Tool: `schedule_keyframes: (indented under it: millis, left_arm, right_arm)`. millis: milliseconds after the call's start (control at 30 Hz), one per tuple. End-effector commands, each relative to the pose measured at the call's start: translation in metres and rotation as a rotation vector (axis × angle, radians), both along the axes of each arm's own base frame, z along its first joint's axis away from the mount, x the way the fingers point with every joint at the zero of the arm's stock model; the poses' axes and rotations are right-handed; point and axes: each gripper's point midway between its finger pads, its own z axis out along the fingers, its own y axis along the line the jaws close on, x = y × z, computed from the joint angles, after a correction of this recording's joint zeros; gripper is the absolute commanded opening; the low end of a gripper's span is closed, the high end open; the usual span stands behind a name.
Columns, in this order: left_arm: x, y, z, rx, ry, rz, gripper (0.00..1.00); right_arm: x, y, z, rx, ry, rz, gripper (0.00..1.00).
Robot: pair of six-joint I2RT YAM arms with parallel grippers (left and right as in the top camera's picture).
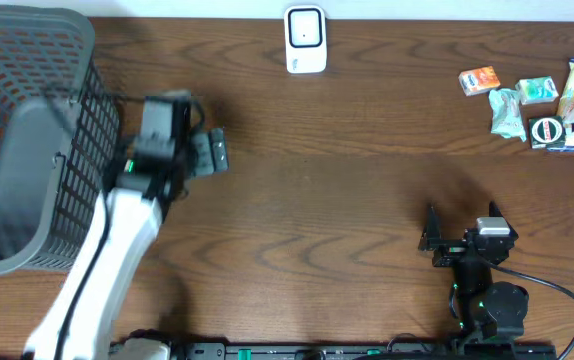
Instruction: Scan the item barcode
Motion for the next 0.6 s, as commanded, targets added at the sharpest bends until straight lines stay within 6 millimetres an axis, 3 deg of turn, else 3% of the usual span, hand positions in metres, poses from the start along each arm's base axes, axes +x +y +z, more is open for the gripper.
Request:
schedule_keyframes:
  millis: [0,167,300,567]
  left_arm:
    - [-0.032,0.006,-0.017,0.025,-0.029,-0.041,0.98]
    - [-0.071,0.014,-0.033,0.037,-0.112,-0.070,0.98]
    - [-0.095,0.019,-0.034,0.020,-0.231,-0.063,0.97]
    - [-0.124,0.024,-0.027,-0.018,-0.482,-0.055,0.98]
  right_arm:
    - [0.000,-0.001,0.000,0.014,0.000,-0.004,0.99]
    - [0.000,-0.001,0.000,0.014,0.000,-0.004,0.99]
    - [0.000,-0.001,0.000,0.014,0.000,-0.005,0.99]
    - [0.000,-0.001,0.000,0.014,0.000,-0.005,0.99]
